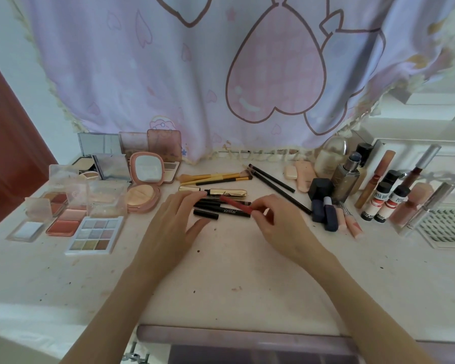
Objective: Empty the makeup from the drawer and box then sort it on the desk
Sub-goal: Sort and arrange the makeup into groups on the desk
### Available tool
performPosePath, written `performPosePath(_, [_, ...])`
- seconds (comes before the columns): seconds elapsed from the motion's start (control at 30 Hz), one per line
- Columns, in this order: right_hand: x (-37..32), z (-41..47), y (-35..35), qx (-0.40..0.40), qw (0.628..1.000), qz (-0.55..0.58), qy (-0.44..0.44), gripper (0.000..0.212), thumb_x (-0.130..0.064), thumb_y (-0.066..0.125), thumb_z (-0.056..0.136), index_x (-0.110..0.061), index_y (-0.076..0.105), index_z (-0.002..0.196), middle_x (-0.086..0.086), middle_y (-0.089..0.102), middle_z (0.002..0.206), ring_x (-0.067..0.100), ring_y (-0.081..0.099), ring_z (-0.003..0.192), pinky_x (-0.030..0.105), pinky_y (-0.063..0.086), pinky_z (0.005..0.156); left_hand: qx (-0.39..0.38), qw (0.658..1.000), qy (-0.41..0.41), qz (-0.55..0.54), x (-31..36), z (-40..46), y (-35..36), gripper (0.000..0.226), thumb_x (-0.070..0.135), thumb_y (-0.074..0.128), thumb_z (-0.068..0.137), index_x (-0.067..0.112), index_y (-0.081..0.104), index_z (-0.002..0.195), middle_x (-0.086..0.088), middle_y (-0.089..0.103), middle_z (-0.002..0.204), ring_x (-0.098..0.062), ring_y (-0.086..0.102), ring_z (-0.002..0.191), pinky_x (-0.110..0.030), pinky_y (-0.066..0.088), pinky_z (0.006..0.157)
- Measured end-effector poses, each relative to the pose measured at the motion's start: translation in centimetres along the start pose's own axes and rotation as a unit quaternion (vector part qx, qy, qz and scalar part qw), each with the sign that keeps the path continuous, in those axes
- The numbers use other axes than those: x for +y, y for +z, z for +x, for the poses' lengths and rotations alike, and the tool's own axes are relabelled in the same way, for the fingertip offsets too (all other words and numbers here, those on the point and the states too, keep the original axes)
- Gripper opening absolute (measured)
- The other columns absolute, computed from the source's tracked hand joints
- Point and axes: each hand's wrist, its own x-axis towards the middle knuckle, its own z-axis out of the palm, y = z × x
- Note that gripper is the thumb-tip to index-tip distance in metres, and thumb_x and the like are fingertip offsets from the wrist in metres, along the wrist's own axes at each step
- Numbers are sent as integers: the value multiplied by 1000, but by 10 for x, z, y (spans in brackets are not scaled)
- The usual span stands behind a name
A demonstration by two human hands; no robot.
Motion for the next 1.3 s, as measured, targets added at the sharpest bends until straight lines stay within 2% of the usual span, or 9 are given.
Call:
performPosePath(0.07, [-7, -4, 2, -61, 997, 54, -1, 14, -22, 52, 94, -21, 60, 104, -15, 55, 82, 0, 50, 69, 6, 39, 58, -10, 1000, 24, -3, 2, 0, 0, 41, 35, 60, 85, 16, 52, 121, -4, 58, 112, -15, 53, 95, -20, 42, 83])
performPosePath(0.17, [-15, -6, 8, -106, 991, 76, -14, 13, -28, 53, 93, -23, 63, 100, -13, 56, 74, 2, 47, 62, 10, 37, 54, -10, 997, 76, -7, -1, 0, -1, 33, 41, 43, 91, 16, 60, 105, 0, 62, 93, -12, 49, 86, -20, 40, 76])
performPosePath(0.3, [-19, -7, 13, -104, 994, -2, -42, 23, -37, 49, 94, -25, 64, 106, -8, 60, 80, 6, 49, 66, 20, 39, 61, 1, 996, 84, -24, -3, -1, -1, 37, 41, 36, 95, 15, 63, 99, 1, 62, 84, -12, 45, 80, -23, 39, 68])
performPosePath(0.43, [-23, -7, 17, -109, 986, -101, -80, 24, -33, 40, 98, -25, 58, 112, -9, 55, 87, 11, 49, 76, 28, 43, 69, 0, 995, 100, -13, -3, -1, 0, 36, 36, 40, 94, 12, 67, 98, 1, 63, 85, -13, 46, 80, -24, 40, 68])
performPosePath(0.57, [-27, -5, 25, -99, 988, -79, -86, 26, -33, 40, 98, -23, 57, 114, -8, 56, 92, 11, 50, 80, 28, 41, 70, 1, 994, 104, -17, -3, -1, 0, 35, 34, 42, 94, 11, 67, 98, 0, 63, 85, -15, 46, 79, -26, 41, 68])
performPosePath(0.77, [-28, -11, 28, -51, 983, -131, -115, 29, -39, 33, 99, -31, 55, 114, -8, 64, 96, 15, 56, 85, 27, 31, 62, 0, 994, 103, -30, -4, -2, 0, 40, 36, 38, 96, 9, 67, 95, 0, 63, 83, -17, 47, 79, -29, 42, 69])
performPosePath(0.9, [-28, -10, 29, -46, 983, -134, -112, 30, -41, 32, 99, -33, 56, 116, -6, 66, 92, 17, 58, 82, 28, 33, 62, -9, 994, 99, -33, -3, -1, 0, 42, 37, 36, 97, 9, 68, 94, 0, 63, 82, -16, 45, 79, -26, 41, 68])
performPosePath(1.1, [-30, -12, 31, -52, 981, -141, -123, 34, -44, 30, 98, -38, 53, 123, -9, 68, 98, 15, 60, 86, 25, 34, 65, -28, 995, 90, -44, -2, -6, -3, 46, 38, 33, 97, 8, 67, 94, -1, 63, 82, -13, 45, 80, -22, 40, 69])
performPosePath(1.3, [-29, -15, 34, -62, 975, -155, -148, 34, -46, 30, 98, -37, 57, 116, -6, 67, 87, 15, 59, 77, 28, 41, 66, -40, 996, 68, -50, -3, -14, -11, 46, 39, 34, 96, 8, 67, 92, 1, 61, 76, -9, 44, 78, -18, 38, 68])
